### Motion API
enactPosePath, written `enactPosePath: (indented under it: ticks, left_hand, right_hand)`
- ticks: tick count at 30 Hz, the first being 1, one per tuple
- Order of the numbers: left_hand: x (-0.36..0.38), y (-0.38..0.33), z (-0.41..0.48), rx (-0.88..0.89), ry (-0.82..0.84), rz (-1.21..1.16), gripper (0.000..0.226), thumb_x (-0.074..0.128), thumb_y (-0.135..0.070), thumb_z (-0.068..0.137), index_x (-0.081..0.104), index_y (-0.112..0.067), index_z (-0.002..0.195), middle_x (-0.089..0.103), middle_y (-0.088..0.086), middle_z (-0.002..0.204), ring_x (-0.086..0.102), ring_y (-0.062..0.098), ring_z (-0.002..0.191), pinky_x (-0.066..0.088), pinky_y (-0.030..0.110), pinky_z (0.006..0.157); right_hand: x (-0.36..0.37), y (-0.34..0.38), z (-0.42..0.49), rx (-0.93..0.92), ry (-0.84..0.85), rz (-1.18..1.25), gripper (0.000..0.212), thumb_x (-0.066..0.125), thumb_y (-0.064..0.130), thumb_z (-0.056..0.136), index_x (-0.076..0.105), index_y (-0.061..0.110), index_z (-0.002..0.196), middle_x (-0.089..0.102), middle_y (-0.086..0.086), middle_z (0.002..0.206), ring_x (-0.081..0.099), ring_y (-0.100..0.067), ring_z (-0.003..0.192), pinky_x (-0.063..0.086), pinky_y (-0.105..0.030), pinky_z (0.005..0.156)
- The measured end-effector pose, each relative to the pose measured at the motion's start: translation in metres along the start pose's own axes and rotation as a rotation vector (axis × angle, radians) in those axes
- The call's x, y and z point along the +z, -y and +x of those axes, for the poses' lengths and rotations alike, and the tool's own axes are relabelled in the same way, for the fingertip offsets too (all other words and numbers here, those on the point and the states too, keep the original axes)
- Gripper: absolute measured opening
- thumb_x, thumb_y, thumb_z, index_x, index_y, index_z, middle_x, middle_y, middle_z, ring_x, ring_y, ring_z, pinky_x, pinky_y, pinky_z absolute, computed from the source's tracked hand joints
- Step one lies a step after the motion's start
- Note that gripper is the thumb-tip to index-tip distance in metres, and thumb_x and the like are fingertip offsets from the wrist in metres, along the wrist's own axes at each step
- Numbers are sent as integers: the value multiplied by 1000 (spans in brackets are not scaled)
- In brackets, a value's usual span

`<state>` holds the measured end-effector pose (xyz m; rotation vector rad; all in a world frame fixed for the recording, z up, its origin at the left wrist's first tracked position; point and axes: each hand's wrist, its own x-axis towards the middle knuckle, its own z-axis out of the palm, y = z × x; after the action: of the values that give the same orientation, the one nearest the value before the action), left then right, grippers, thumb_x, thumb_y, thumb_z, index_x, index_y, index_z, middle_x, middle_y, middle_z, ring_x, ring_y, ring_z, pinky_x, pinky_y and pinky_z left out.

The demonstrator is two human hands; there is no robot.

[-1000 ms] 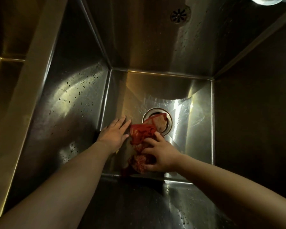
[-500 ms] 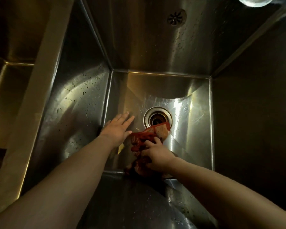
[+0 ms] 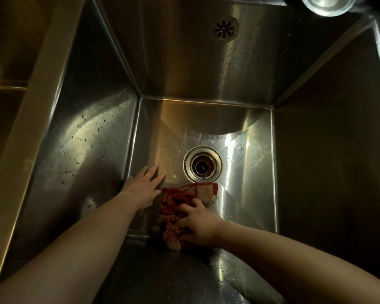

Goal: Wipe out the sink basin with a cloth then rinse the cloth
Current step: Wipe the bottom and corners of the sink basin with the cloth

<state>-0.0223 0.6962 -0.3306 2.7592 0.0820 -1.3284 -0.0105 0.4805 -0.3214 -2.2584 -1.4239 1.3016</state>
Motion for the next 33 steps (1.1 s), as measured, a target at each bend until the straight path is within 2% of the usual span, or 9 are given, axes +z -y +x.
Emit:
enactPosePath:
  ticks: [10,19,22,24,26,29,33]
  left_hand:
    - [6,-4,-2,-29,0,-6,68,33,-47,98,-12,-37,148,-29,-4,155,-13,26,146,19,51,116]
    - [-3,-11,-3,-51,30,9,70,35,-48,97,-11,-36,148,-28,-3,155,-11,27,146,20,53,114]
    - [-1,-11,-3,-51,22,25,70,35,-49,97,-11,-35,148,-29,-2,155,-11,28,146,21,54,113]
    - [0,-12,-4,-57,18,27,70,35,-48,97,-11,-35,148,-29,-2,155,-12,28,146,22,54,113]
    - [0,-13,-4,-59,18,23,70,35,-48,97,-11,-35,148,-29,-2,155,-12,28,146,22,53,112]
    - [-3,-14,-4,-59,20,1,69,34,-48,98,-10,-35,149,-27,-3,155,-11,28,146,21,52,113]
    - [-6,-13,-5,-55,25,-18,68,35,-47,98,-8,-35,149,-26,-2,156,-9,28,146,18,52,115]
  right_hand:
    - [-5,-31,-45,40,31,-30,41,58,34,85,55,25,125,33,-1,138,25,-35,123,40,-42,97]
    - [-6,-63,-69,88,29,-172,42,62,42,80,52,37,121,29,4,139,23,-32,124,46,-42,91]
    - [-17,-85,-79,171,-53,-216,44,62,46,77,54,38,119,30,5,138,23,-31,124,42,-37,90]
    - [-25,-97,-85,264,-142,-203,43,62,42,76,56,38,118,34,4,134,26,-32,123,46,-38,87]
    - [-28,-102,-86,355,-163,-163,45,65,38,75,56,36,119,34,4,130,26,-33,121,47,-40,88]
    - [-32,-98,-81,388,-70,-146,45,66,40,73,60,33,117,33,1,129,26,-33,116,43,-40,90]
    - [-32,-97,-78,393,103,-170,43,67,36,74,62,31,116,26,3,141,22,-36,123,39,-39,97]
